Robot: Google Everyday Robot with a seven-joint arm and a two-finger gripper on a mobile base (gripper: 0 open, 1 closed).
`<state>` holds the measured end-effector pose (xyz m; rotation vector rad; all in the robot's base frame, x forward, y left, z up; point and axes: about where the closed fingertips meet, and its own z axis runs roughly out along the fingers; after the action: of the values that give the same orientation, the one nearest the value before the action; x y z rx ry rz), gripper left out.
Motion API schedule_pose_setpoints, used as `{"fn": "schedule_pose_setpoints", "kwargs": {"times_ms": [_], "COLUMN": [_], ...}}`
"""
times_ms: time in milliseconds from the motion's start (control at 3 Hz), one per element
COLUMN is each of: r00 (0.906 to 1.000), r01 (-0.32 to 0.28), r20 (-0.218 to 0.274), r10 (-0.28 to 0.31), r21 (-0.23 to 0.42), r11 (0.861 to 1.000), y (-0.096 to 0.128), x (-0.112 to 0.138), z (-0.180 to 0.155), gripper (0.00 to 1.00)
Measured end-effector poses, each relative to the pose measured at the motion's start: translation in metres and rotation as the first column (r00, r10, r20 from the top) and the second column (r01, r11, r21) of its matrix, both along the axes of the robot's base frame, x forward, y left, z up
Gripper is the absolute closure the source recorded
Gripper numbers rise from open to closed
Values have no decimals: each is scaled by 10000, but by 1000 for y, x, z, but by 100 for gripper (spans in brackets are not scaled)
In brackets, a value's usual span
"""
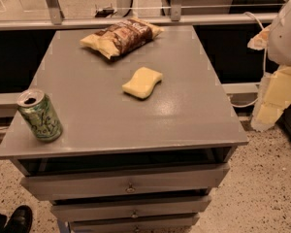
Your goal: Pick sponge
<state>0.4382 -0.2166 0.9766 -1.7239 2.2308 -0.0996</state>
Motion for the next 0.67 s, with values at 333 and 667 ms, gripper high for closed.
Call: {"fn": "schedule_pose_setpoints", "kwargs": {"times_ms": [333,667], "r00": [10000,9996], "r01": [0,-49], "r20": [2,288], "r10": [0,37], "r21": [0,392], "r11": [10000,9992], "y": [0,9], "x": [0,18], "z": [0,-6], "gripper": [0,0]}}
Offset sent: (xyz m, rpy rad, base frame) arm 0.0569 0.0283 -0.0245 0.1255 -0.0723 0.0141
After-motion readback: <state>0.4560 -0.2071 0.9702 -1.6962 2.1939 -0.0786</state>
